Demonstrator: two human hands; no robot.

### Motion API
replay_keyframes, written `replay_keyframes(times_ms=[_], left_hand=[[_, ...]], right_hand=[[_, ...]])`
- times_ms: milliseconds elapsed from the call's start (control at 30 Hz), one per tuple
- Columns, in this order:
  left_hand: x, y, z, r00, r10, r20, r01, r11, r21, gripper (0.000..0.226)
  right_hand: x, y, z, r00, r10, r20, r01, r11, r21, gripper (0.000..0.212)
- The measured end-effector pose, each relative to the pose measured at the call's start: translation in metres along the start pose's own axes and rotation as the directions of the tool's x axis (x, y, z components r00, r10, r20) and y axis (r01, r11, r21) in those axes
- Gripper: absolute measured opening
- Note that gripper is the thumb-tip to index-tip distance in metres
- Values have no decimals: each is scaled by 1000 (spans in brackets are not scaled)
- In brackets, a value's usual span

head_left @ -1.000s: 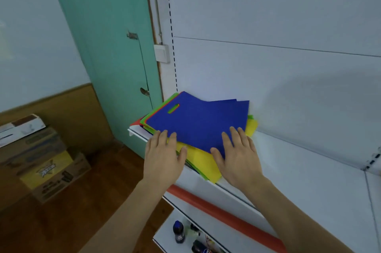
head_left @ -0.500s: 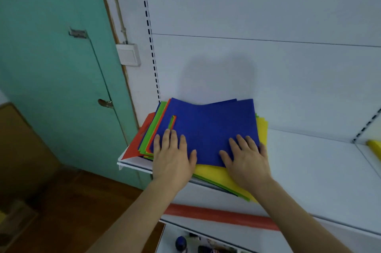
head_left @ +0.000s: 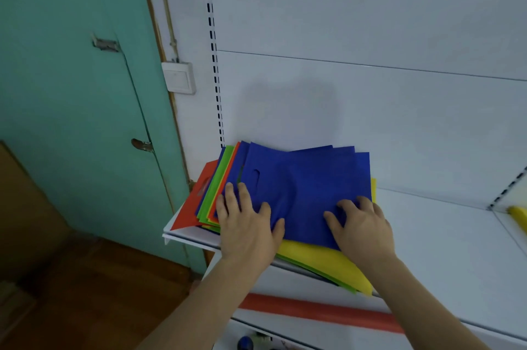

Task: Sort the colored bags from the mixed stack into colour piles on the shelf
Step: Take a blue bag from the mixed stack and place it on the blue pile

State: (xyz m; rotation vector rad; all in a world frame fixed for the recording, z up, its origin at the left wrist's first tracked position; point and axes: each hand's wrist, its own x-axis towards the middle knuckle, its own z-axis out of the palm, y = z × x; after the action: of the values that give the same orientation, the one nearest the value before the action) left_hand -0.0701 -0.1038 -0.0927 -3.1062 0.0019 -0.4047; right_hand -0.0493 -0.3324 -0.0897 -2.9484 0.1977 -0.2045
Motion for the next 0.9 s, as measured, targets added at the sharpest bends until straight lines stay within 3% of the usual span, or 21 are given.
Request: replay_keyframes(times_ms=[100, 300, 467, 533, 600, 700, 767, 833, 900], left_hand=[[-2, 3, 4, 997, -7, 78, 6, 1000, 13, 62], [-7, 20, 3, 999, 49, 0, -48, 996, -70, 46], [5, 18, -3, 990, 114, -85, -139, 898, -417, 55], [13, 16, -12, 993, 8, -119, -77, 804, -590, 51], [24, 12, -20, 981, -163, -101, 27, 639, -769, 38], [40, 3, -29, 926, -369, 84, 215, 328, -920, 33], [48, -1, -33, 876, -426, 224, 306, 134, -943, 39], [52, -4, -37, 842, -409, 352, 408, 57, -911, 60], [56, -7, -40, 811, -352, 468, 524, 79, -848, 67]], right_hand=[[1, -4, 0, 1000, 22, 4, -21, 999, -34, 58], [2, -1, 1, 999, -53, -7, 54, 991, 124, 53], [10, 5, -5, 995, -94, -22, 96, 930, 355, 59], [11, 5, -6, 996, -86, -26, 89, 912, 401, 64], [13, 7, -7, 1000, -27, -5, 27, 917, 399, 75], [19, 12, -12, 991, 103, 82, -125, 932, 340, 98], [26, 16, -17, 979, 144, 141, -183, 928, 326, 107], [31, 20, -19, 965, 179, 193, -242, 893, 380, 109], [37, 23, -19, 953, 220, 210, -296, 829, 475, 97]])
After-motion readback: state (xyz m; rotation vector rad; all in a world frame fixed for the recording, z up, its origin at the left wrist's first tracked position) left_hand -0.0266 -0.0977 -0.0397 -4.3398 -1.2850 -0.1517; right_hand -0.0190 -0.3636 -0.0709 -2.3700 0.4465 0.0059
